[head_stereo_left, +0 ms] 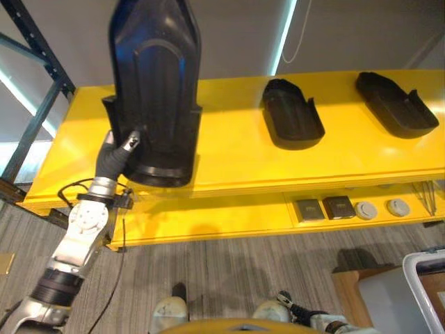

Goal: Move parts from the plastic box to the shelf.

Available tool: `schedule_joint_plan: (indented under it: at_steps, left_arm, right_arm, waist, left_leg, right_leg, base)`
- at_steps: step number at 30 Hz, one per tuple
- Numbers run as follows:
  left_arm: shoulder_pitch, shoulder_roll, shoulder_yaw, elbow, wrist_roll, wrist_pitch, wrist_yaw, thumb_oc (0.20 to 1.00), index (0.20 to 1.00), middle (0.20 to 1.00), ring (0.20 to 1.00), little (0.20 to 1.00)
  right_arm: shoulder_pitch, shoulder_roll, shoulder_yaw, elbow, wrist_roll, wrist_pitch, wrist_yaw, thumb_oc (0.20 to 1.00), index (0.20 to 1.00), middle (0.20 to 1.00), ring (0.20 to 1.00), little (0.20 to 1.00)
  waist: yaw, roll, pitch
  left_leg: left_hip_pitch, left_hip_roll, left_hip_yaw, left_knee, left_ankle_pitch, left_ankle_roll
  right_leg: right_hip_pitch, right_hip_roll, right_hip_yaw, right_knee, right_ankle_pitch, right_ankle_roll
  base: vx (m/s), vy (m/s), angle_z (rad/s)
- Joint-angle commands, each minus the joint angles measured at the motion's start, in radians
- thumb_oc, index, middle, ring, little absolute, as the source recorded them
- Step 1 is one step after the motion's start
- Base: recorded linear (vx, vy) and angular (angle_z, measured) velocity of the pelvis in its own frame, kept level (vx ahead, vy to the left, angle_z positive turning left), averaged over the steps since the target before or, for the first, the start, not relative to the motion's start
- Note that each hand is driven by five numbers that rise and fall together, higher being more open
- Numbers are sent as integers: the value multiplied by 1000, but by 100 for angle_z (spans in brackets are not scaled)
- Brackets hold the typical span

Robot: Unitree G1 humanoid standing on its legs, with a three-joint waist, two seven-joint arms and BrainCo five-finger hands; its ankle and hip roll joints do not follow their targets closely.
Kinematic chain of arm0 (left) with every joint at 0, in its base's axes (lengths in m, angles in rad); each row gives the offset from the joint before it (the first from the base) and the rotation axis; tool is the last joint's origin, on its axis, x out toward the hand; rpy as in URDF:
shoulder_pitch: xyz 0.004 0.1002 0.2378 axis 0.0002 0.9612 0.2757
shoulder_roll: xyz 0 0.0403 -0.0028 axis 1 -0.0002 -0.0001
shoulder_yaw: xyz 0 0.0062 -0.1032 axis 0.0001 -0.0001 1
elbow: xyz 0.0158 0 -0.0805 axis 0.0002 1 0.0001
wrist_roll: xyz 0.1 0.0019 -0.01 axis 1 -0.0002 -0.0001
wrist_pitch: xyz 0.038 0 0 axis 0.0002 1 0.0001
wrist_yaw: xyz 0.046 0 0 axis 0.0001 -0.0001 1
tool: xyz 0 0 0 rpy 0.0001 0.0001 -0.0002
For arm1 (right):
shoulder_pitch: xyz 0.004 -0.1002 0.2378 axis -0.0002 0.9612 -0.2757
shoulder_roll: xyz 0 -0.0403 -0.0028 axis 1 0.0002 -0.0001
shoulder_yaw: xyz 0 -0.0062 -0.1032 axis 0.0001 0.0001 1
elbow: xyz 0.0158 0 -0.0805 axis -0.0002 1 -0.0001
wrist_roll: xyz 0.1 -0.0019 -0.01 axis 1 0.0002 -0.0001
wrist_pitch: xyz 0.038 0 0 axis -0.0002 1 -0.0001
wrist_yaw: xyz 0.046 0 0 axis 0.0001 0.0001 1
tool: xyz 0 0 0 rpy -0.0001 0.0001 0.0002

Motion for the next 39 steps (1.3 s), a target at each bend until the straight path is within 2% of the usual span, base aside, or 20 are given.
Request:
schedule_joint_plan:
  at_steps: [1, 3, 5, 8, 10, 13, 14, 16, 18, 27, 31, 39]
  left_arm:
    - [-31, -46, 40, -64, -27, -12, 98, 200, 200, 200, 200, 200]
    - [-23, -70, 36, -46, -1, -1, 160, 200, 200, 200, 200, 200]
    - [-27, -81, 38, -40, 27, 21, 217, 200, 200, 200, 200, 200]
    - [-54, -89, 43, 21, 4, 29, 258, 200, 200, 200, 200, 200]
    - [-116, -85, 32, 83, 1, 32, 270, 200, 200, 200, 200, 200]
    - [-176, -70, 18, 119, 10, 56, 270, 200, 200, 200, 200, 200]
    - [-241, -35, 29, 173, -50, 119, 238, 200, 200, 200, 200, 200]
    - [-285, -6, 37, 246, -88, 137, 203, 200, 200, 200, 200, 200]
    - [-317, 20, 35, 305, -133, 172, 152, 200, 200, 200, 200, 200]
    - [-458, 121, 17, 556, -205, 239, 59, 200, 200, 200, 200, 200]
    - [-470, 171, 27, 692, -246, 262, 1, 200, 200, 200, 200, 200]
    - [-476, 196, -5, 807, -269, 302, -130, 200, 200, 200, 200, 200]
  right_arm:
    - [21, -69, 51, 27, 47, -4, -8, 1000, 1000, 1000, 1000, 1000]
    - [51, -60, 39, 34, 33, 3, 18, 1000, 1000, 1000, 1000, 1000]
    - [65, -59, 41, 35, 15, 26, 70, 1000, 1000, 1000, 1000, 1000]
    - [81, -46, 91, 24, -60, 25, 131, 1000, 1000, 1000, 1000, 1000]
    - [79, -48, 147, 16, -8, -11, 107, 1000, 1000, 1000, 1000, 1000]
    - [53, -67, 153, 5, 92, -9, 74, 1000, 1000, 1000, 1000, 1000]
    - [22, -92, 127, -5, 65, -14, 93, 1000, 1000, 1000, 1000, 1000]
    - [10, -106, 138, -28, -37, -32, 133, 1000, 1000, 1000, 1000, 1000]
    - [7, -117, 163, -57, -47, -32, 129, 1000, 1000, 1000, 1000, 1000]
    - [-37, -169, 204, -77, -67, -41, 112, 1000, 1000, 1000, 1000, 1000]
    - [-47, -188, 195, -76, -85, -33, 104, 1000, 1000, 1000, 1000, 1000]
    - [-64, -231, 198, -80, -94, -38, 87, 1000, 1000, 1000, 1000, 1000]
  waist:
    - [-42, 29, -76]
    - [-67, 18, -77]
    - [-82, 17, -69]
    - [-88, 15, -63]
    - [-95, 20, -32]
    - [-106, 31, -3]
    - [-123, 48, 21]
    - [-140, 59, 36]
    - [-155, 66, 53]
    - [-193, 97, 120]
    - [-199, 106, 148]
    - [-210, 121, 173]
  left_leg:
    - [-56, 34, -105, 8, -66, 6]
    - [-52, -18, -152, -13, -75, 23]
    - [-55, -47, -190, -23, -81, 39]
    - [-81, -69, -192, -26, -71, 45]
    - [-122, -84, -181, -26, -56, 50]
    - [-153, -97, -178, -26, -47, 54]
    - [-176, -106, -171, -26, -45, 55]
    - [-184, -108, -162, -26, -44, 53]
    - [-191, -105, -152, -26, -42, 53]
    - [-228, -85, -133, -26, -27, 40]
    - [-229, -68, -126, -26, -27, 32]
    - [-236, -59, -117, -26, -18, 25]
  right_leg:
    - [57, 178, 109, -36, -265, -48]
    - [30, 256, 183, -90, -241, -69]
    - [21, 288, 248, -124, -221, -78]
    - [7, 316, 260, -137, -217, -86]
    - [-29, 331, 262, -126, -222, -95]
    - [-57, 336, 271, -128, -220, -98]
    - [-82, 339, 284, -128, -217, -99]
    - [-99, 339, 297, -124, -215, -98]
    - [-114, 336, 307, -113, -216, -97]
    - [-167, 317, 335, -81, -226, -100]
    - [-172, 287, 336, -80, -226, -91]
    - [-191, 285, 333, -66, -236, -101]
  base:
    - [136, 182, -4]
    - [113, 79, 58]
    - [108, -41, 51]
    - [18, -66, 35]
    - [-101, -49, 3]
    - [-136, 18, 4]
    - [-47, 63, 4]
    - [0, 64, -1]
    - [22, 58, -6]
    - [-3, 49, -11]
    - [21, 20, -10]
    - [9, 38, -1]
